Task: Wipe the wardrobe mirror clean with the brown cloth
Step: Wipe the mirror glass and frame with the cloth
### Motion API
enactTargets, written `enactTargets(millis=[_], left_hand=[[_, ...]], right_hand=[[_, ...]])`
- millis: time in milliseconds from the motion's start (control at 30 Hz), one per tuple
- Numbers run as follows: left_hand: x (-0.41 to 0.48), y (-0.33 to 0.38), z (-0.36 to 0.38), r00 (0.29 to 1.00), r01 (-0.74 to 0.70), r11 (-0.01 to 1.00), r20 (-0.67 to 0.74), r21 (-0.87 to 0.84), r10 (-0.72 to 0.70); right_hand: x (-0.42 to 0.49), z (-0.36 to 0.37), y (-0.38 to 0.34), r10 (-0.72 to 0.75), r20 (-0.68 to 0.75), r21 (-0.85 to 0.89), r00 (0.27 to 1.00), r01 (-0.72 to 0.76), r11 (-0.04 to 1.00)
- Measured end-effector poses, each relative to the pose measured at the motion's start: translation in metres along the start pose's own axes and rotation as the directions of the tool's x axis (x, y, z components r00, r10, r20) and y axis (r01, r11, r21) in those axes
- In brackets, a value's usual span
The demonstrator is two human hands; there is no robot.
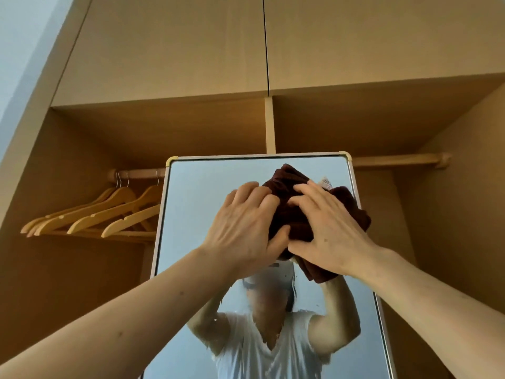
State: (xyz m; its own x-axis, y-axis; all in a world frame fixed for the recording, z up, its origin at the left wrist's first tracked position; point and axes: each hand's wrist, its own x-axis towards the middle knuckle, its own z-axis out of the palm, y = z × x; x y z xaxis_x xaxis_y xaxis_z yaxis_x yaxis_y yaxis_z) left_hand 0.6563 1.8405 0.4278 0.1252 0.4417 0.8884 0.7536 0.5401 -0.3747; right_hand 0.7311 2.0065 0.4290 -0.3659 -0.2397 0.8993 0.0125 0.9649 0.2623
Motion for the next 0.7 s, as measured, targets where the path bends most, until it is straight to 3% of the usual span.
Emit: enactTargets(millis=[133,333,567,700], left_hand=[[-0.011,0.006,0.017,1.000,-0.016,0.988,0.004,-0.152,0.017],[-0.001,-0.008,0.032,0.997,-0.067,0.998,0.049,0.001,0.067],[0.063,-0.019,0.022,1.000,-0.001,0.997,0.012,-0.083,0.002],[0.042,-0.020,0.024,0.998,-0.059,0.998,-0.012,-0.001,0.059]], right_hand=[[-0.015,0.009,0.002,-0.014,-0.005,-0.010,1.000,0.014,1.000],[-0.004,0.010,0.011,-0.026,0.016,-0.093,1.000,0.028,0.995],[0.049,-0.016,0.028,0.049,-0.011,-0.132,0.999,-0.050,0.990],[0.025,-0.003,0.022,0.013,-0.026,-0.151,1.000,-0.017,0.988]])
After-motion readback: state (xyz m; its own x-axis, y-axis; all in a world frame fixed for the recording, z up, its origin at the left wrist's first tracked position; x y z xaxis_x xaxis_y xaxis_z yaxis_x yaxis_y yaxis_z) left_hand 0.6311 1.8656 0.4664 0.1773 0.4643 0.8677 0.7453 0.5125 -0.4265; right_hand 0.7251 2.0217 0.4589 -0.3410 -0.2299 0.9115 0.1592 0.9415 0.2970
